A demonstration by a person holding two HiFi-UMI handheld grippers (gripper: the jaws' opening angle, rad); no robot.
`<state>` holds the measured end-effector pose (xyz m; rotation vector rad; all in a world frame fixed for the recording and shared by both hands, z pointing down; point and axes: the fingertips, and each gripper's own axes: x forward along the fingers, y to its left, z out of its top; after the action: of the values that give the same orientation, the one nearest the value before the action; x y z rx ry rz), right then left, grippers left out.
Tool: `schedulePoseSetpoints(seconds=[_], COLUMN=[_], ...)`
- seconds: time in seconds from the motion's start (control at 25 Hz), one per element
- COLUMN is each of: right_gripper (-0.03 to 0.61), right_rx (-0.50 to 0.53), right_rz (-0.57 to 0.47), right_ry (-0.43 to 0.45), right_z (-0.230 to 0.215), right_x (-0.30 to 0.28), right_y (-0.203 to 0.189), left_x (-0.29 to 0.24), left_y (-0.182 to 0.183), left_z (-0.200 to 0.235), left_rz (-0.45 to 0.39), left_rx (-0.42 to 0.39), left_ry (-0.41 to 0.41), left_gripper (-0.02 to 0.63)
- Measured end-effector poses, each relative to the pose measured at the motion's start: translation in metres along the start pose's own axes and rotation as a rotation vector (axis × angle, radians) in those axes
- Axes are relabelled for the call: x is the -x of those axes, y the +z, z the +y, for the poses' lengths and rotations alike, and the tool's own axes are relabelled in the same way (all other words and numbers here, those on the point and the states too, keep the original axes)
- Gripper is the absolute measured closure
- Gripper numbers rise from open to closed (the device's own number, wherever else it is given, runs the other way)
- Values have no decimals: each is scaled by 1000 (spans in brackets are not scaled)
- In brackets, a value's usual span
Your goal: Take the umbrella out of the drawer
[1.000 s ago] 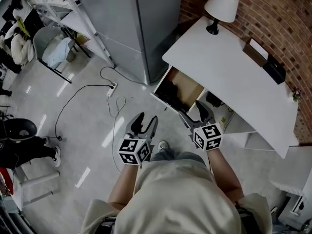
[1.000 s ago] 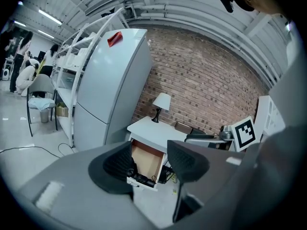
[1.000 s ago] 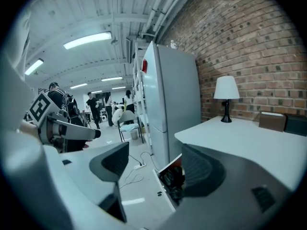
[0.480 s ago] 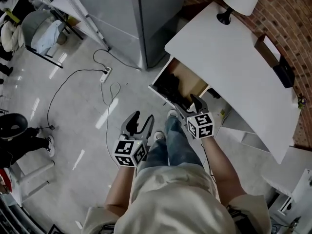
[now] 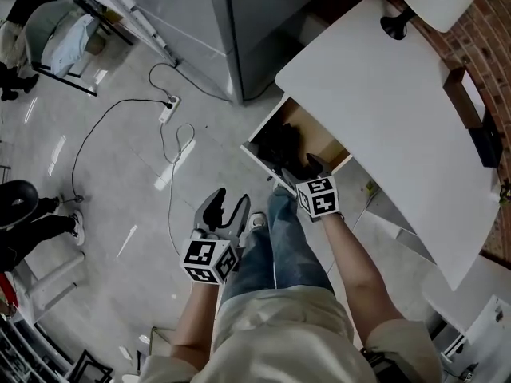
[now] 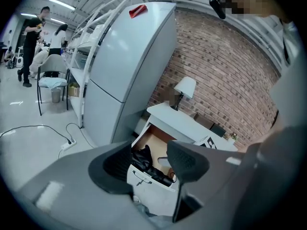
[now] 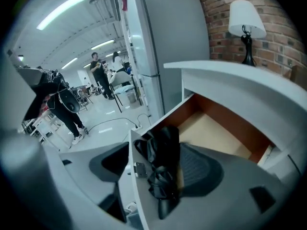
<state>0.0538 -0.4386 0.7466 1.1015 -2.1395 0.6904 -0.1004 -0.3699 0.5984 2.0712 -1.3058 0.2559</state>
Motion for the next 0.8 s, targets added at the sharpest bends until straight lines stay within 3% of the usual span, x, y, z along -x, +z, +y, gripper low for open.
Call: schedulePoseSetpoints(seconds=[0.8], right_gripper=[210], right_rx=[-42], right_rz=[256], right_ry=[151], right_z=[-33], right_x=[-121], right_y=[-70], left_x=[-63], left_y=[-53], left_z=[32], left_rz=[116], left_rx=[70], left_ry=[81], left_gripper=[396])
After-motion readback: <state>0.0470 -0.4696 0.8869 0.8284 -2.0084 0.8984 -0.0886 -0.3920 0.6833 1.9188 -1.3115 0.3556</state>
